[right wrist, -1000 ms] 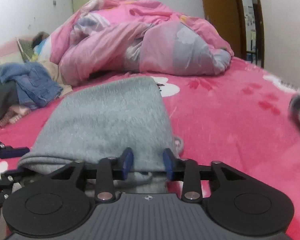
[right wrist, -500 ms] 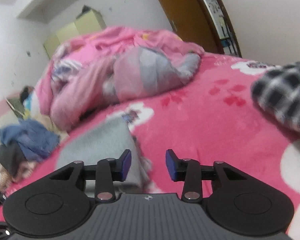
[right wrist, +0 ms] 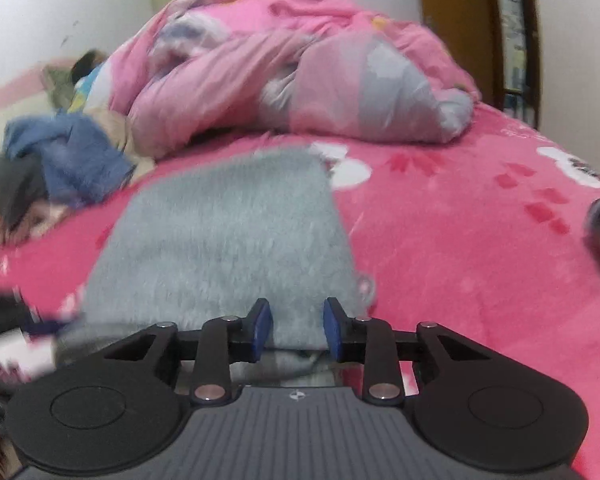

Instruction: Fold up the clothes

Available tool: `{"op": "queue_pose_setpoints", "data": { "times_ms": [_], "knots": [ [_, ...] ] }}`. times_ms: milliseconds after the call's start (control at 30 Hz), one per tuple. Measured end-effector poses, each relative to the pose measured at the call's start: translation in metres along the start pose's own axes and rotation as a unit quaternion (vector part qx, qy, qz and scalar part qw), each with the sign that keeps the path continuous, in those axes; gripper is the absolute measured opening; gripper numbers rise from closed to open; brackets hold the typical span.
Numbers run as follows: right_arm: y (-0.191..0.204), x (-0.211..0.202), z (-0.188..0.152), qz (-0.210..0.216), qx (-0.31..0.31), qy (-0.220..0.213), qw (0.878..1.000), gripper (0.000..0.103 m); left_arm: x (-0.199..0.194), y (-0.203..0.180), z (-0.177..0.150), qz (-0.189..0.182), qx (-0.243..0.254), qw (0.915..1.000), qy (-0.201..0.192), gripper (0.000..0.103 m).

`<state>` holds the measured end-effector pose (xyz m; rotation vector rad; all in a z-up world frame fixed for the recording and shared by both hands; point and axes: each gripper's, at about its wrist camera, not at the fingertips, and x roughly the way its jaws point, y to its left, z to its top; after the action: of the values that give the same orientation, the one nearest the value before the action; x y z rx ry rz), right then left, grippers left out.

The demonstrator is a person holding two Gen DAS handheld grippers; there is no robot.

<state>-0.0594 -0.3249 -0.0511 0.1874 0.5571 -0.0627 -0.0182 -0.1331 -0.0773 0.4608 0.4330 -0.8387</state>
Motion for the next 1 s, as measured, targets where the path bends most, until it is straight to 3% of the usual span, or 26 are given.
{"op": "queue_pose_setpoints", "data": {
  "times_ms": [100,200,300,400,533,600,700,733,767,867,1000],
  "knots": [
    [0.007,-0.014,0.018,0.012,-0.016,-0.046,0.999,0.031,-0.003,0.006,-0.002,-0.011,-0.021,0.9997,-0.006,0.036],
    [0.009,0.004,0.007,0.016,-0.032,-0.02,0.999,0.03,-0.01,0.01,-0.001,-0.02,-0.039,0.999,-0.01,0.036],
    [0.011,0.02,-0.019,-0.01,-0.062,-0.01,0.998,0.03,-0.025,0.02,0.006,-0.037,-0.071,0.9966,-0.019,0.036],
    [0.02,0.007,0.001,-0.02,-0.068,-0.002,0.997,0.031,-0.045,0.032,0.017,-0.053,-0.1,0.9923,-0.052,0.036],
    [0.025,-0.021,0.024,0.006,-0.054,-0.071,0.996,0.031,-0.04,0.036,0.035,-0.04,-0.108,0.991,-0.067,0.037],
    [0.026,-0.021,0.023,0.006,-0.051,-0.094,0.994,0.031,-0.022,0.031,0.036,-0.024,-0.092,0.9943,-0.048,0.037],
    [0.017,0.015,0.003,0.003,-0.044,-0.039,0.998,0.034,0.009,0.018,0.024,-0.025,-0.076,0.9968,0.007,0.037],
    [0.013,0.03,-0.008,-0.003,-0.046,-0.002,0.999,0.034,0.016,0.013,0.019,-0.022,-0.077,0.9966,0.018,0.037],
    [0.013,0.029,-0.015,-0.009,-0.055,-0.019,0.998,0.034,0.014,0.01,0.016,-0.015,-0.083,0.9964,0.01,0.037],
    [0.026,0.021,0.015,-0.021,-0.087,0.009,0.996,0.035,0.012,0.015,0.017,-0.024,-0.112,0.9933,0.014,0.038],
    [0.034,0.023,0.073,0.001,-0.064,-0.033,0.997,0.034,0.014,0.021,0.019,-0.03,-0.143,0.9889,0.03,0.041]
  ]
}}
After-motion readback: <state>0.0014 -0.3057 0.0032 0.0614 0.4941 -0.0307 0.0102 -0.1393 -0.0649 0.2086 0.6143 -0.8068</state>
